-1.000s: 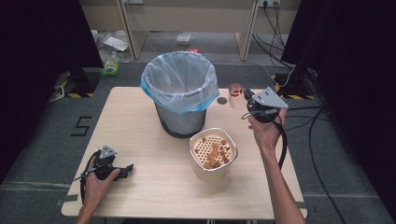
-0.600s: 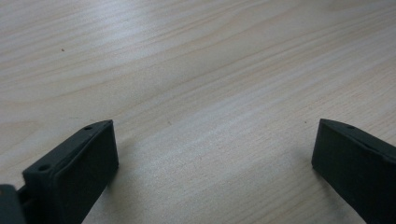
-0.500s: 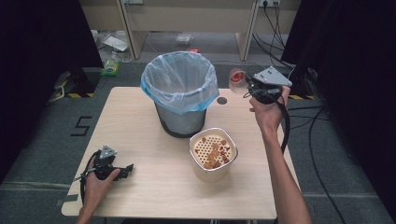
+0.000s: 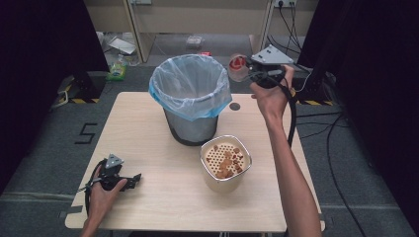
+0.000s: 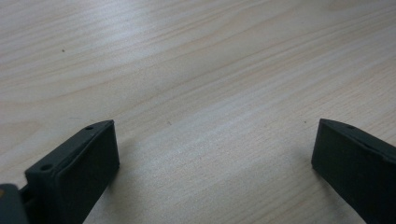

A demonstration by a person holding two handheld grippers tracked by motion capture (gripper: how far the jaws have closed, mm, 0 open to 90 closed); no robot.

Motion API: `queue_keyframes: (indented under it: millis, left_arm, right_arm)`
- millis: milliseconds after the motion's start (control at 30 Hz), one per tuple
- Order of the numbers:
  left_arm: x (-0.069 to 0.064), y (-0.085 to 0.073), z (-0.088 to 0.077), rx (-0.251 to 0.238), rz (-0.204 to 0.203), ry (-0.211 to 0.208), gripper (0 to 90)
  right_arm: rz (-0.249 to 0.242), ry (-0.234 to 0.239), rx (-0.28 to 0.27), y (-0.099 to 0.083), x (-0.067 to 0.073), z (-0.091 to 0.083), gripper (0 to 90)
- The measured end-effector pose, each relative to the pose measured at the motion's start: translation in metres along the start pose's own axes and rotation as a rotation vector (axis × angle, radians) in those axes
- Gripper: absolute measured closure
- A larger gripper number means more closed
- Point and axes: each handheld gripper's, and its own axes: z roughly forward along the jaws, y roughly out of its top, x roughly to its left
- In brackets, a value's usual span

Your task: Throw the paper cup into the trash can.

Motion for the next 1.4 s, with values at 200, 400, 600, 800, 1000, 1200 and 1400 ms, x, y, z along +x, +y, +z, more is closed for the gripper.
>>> queue_keyframes:
  millis: [200,400,600,800,1000,1200,1400]
  left_arm:
    - [0.000,0.000,0.000,0.000,0.000,0.000,0.0]
    - [0.000,0.000,0.000,0.000,-0.001,-0.001,0.0]
    - [0.000,0.000,0.000,-0.002,0.003,-0.002,0.0]
    - [0.000,-0.001,0.000,-0.001,0.006,-0.005,0.0]
    - [0.000,-0.001,-0.001,-0.001,0.006,-0.005,0.0]
    - [-0.001,-0.001,-0.001,0.000,0.007,-0.004,0.0]
    - [-0.001,-0.001,-0.001,0.000,0.008,-0.004,0.0]
  right_arm:
    - [-0.019,0.071,0.006,0.018,0.024,0.022,87.2]
    - [-0.036,0.125,0.027,0.025,0.046,0.044,87.0]
    - [-0.012,0.178,0.050,0.027,0.063,0.065,78.4]
    - [0.002,0.171,0.052,0.029,0.068,0.071,67.1]
    - [0.031,0.156,0.078,0.023,0.054,0.061,57.0]
    - [0.098,0.109,0.109,-0.004,0.026,0.043,48.7]
    - [0.147,0.084,0.123,-0.030,-0.001,0.015,43.7]
